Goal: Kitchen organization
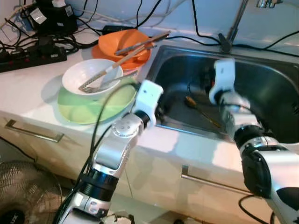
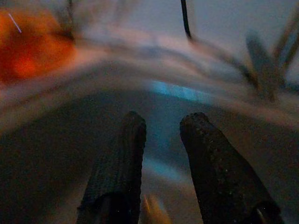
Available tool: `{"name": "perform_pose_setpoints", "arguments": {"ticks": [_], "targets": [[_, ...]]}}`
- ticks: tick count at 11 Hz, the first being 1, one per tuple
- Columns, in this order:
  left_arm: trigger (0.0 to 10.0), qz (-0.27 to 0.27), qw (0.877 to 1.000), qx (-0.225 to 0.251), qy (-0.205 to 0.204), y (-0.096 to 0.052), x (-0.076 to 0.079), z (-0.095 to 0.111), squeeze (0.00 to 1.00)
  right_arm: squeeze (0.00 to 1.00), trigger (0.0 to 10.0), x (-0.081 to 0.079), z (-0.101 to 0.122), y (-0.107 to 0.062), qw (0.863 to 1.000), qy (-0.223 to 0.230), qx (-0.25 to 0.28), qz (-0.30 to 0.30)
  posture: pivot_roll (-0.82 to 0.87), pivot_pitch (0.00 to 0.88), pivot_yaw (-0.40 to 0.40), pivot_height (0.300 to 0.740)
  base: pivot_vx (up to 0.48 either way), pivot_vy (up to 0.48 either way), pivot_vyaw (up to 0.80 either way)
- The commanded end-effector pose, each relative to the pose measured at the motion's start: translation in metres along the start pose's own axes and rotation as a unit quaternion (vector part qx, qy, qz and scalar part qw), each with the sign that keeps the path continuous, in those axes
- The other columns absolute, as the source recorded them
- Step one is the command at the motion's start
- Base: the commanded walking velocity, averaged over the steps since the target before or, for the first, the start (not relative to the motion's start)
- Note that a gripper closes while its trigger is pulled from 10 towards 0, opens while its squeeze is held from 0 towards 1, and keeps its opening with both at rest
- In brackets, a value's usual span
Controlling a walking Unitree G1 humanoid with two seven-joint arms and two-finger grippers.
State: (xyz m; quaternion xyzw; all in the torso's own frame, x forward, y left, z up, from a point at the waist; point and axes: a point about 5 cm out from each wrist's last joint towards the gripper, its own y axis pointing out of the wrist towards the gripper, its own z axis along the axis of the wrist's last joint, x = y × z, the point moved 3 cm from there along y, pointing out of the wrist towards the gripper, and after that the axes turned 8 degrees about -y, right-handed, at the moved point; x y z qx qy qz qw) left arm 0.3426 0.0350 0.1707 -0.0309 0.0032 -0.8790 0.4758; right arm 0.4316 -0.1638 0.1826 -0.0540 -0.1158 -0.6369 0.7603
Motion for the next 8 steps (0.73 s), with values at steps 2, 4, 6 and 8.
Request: {"name": "perform_pose_setpoints", "arguments": {"ticks": [2,4,6,8], "targets": [[10.0,0.011,0.999,0.029,0.021,0.002,-0.001,0.005,0.00,0.00,10.0,0.007,0.020,-0.005,0.997,0.021,0.077,-0.008,0.12,0.051,-0.011,0.740,0.000,0.000,0.00],[10.0,0.024,0.998,0.053,0.016,0.002,-0.003,0.007,0.00,0.00,10.0,0.009,0.030,-0.017,0.992,0.021,0.126,-0.006,0.09,0.059,-0.014,0.740,0.000,0.000,0.00],[10.0,0.028,0.998,0.057,0.018,0.003,-0.006,0.003,0.00,0.00,10.0,0.012,0.025,-0.043,0.989,0.026,0.147,-0.006,0.07,0.063,-0.009,0.740,0.000,0.000,0.00],[10.0,0.029,0.998,0.060,0.020,0.003,-0.007,0.001,0.00,0.00,10.0,0.010,0.016,-0.063,0.989,0.047,0.142,-0.005,0.05,0.068,-0.004,0.740,0.000,0.000,0.00]]}}
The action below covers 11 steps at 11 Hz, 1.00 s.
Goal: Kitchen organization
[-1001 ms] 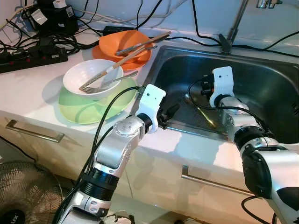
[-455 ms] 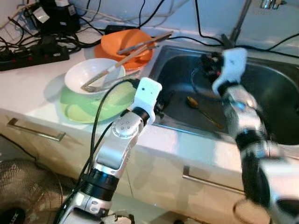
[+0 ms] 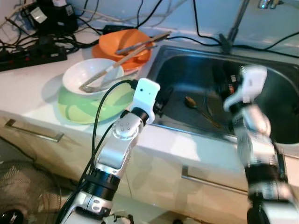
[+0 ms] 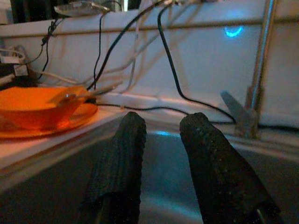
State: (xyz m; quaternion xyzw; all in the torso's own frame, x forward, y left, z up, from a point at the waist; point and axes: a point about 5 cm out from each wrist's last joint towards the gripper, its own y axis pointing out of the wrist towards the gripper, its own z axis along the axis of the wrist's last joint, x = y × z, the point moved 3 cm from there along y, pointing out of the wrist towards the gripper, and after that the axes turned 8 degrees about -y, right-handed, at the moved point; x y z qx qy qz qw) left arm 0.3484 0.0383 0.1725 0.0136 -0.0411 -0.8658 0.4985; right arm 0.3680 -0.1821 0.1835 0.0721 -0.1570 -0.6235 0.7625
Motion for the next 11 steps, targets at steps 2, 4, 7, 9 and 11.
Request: {"name": "perform_pose_setpoints", "arguments": {"ticks": [2,4,7,9,11], "targets": [[10.0,0.006,1.000,0.003,0.009,0.000,-0.003,-0.002,0.00,0.00,10.0,-0.016,-0.004,-0.010,1.000,0.021,-0.003,0.012,0.06,0.072,-0.002,0.740,0.000,0.000,0.00],[10.0,0.016,0.999,0.020,0.031,-0.001,-0.007,0.002,0.00,0.00,10.0,-0.032,-0.010,-0.013,0.998,0.052,-0.016,0.013,0.06,0.071,0.002,0.740,0.000,0.000,0.00],[10.0,0.043,0.977,0.060,0.201,0.001,-0.015,0.032,0.00,0.00,10.0,-0.056,-0.023,-0.013,0.995,0.087,-0.039,0.018,0.09,0.069,0.002,0.740,0.000,0.000,0.00],[10.0,0.062,0.944,0.092,0.312,0.005,-0.023,0.065,0.00,0.00,10.0,-0.061,-0.025,-0.011,0.994,0.094,-0.042,0.022,0.10,0.070,0.002,0.740,0.000,0.000,0.00],[10.0,0.067,0.915,0.106,0.383,0.004,-0.021,0.080,0.00,0.00,10.0,-0.061,-0.027,-0.010,0.994,0.097,-0.046,0.020,0.10,0.075,0.003,0.740,0.000,0.000,0.00]]}}
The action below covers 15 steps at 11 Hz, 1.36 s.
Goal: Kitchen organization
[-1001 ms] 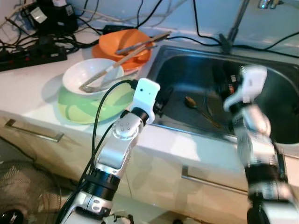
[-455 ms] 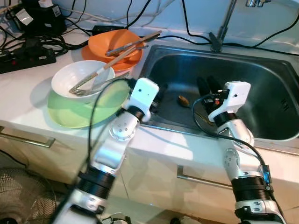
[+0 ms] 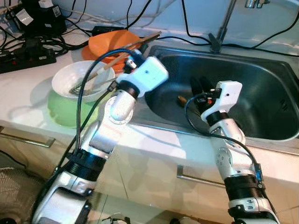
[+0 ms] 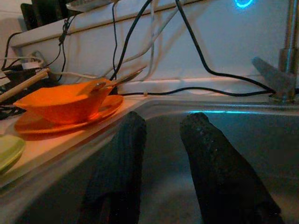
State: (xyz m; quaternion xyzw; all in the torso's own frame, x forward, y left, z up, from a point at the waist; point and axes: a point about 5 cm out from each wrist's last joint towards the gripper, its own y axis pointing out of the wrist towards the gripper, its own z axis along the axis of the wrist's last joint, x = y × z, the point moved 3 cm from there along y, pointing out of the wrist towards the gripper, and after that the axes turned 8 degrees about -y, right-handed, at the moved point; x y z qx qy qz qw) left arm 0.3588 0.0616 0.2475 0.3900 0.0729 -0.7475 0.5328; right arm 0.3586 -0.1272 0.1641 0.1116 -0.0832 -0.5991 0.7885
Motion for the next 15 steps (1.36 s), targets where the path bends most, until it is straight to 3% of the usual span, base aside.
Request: {"name": "perform_pose_setpoints", "arguments": {"ticks": [1,2,3,4,8,12,15], "targets": [[10.0,0.007,1.000,-0.004,0.024,0.000,-0.002,0.002,0.00,0.00,10.0,0.000,-0.017,-0.006,0.999,0.011,-0.032,-0.007,0.10,0.074,0.003,0.740,0.000,0.000,0.00],[10.0,0.002,0.999,-0.031,0.038,-0.002,-0.002,-0.009,1.00,0.00,10.0,0.000,-0.018,-0.006,0.999,0.012,-0.034,-0.008,0.10,0.071,0.004,0.740,0.000,0.000,0.00],[10.0,-0.011,0.998,-0.041,0.035,-0.003,0.000,-0.013,1.00,0.00,10.0,0.000,-0.018,-0.006,0.999,0.011,-0.034,-0.007,0.10,0.070,0.004,0.740,0.000,0.000,0.00],[10.0,-0.036,0.995,-0.061,0.075,-0.005,0.006,-0.022,0.00,0.00,10.0,0.000,-0.019,-0.006,0.999,0.010,-0.037,-0.008,0.10,0.068,0.004,0.740,0.000,0.000,0.00],[10.0,-0.032,0.987,-0.110,0.114,-0.019,-0.001,-0.035,0.00,0.00,10.0,-0.001,-0.021,-0.005,0.999,0.012,-0.038,-0.005,0.10,0.054,0.008,0.740,0.000,0.000,0.00],[10.0,-0.028,0.980,-0.158,0.117,-0.031,-0.006,-0.049,0.00,0.00,10.0,-0.003,-0.023,-0.005,0.999,0.013,-0.041,0.003,0.11,0.031,0.007,0.740,0.000,0.000,0.00],[10.0,-0.031,0.977,-0.173,0.119,-0.031,-0.004,-0.053,0.00,0.00,10.0,-0.003,-0.023,-0.004,0.999,0.012,-0.042,0.003,0.11,0.039,0.006,0.740,0.000,0.000,0.00]]}}
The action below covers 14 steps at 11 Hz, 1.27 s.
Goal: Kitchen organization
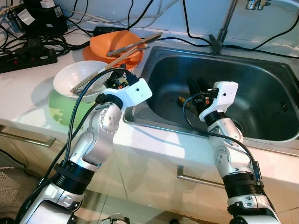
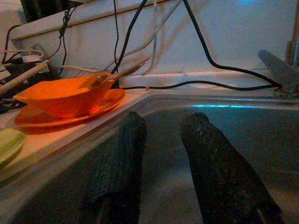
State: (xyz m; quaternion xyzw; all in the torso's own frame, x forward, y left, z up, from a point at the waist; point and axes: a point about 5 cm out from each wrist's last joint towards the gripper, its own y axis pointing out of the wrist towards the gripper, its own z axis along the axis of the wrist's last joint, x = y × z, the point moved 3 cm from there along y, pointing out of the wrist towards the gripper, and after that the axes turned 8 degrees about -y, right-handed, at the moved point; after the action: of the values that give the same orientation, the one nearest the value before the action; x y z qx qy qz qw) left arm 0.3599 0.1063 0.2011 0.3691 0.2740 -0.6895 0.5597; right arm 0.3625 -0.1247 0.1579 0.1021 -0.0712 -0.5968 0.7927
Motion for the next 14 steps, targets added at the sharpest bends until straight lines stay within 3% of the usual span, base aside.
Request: {"name": "perform_pose_setpoints", "arguments": {"ticks": [1,2,11,14], "targets": [[9.3,-0.001,1.000,0.002,0.007,0.000,-0.002,0.003,0.00,0.00,10.0,-0.001,-0.016,-0.006,1.000,0.007,-0.027,-0.002,0.10,0.041,0.006,0.740,0.000,0.000,0.00],[0.0,-0.002,1.000,0.003,0.006,0.001,0.000,0.004,0.00,0.00,10.0,0.001,-0.017,-0.007,1.000,0.006,-0.028,-0.005,0.10,0.043,0.005,0.740,0.000,0.000,0.00],[0.0,0.009,1.000,0.013,-0.011,0.003,-0.005,0.009,0.00,0.00,10.0,0.001,-0.018,-0.006,0.999,0.007,-0.033,-0.008,0.11,0.050,0.002,0.740,0.000,0.000,0.00],[0.0,0.054,0.993,0.052,-0.087,0.004,-0.024,0.025,0.00,0.00,10.0,0.002,-0.018,-0.005,0.999,0.006,-0.033,-0.009,0.11,0.051,-0.003,0.740,0.000,0.000,0.00]]}}
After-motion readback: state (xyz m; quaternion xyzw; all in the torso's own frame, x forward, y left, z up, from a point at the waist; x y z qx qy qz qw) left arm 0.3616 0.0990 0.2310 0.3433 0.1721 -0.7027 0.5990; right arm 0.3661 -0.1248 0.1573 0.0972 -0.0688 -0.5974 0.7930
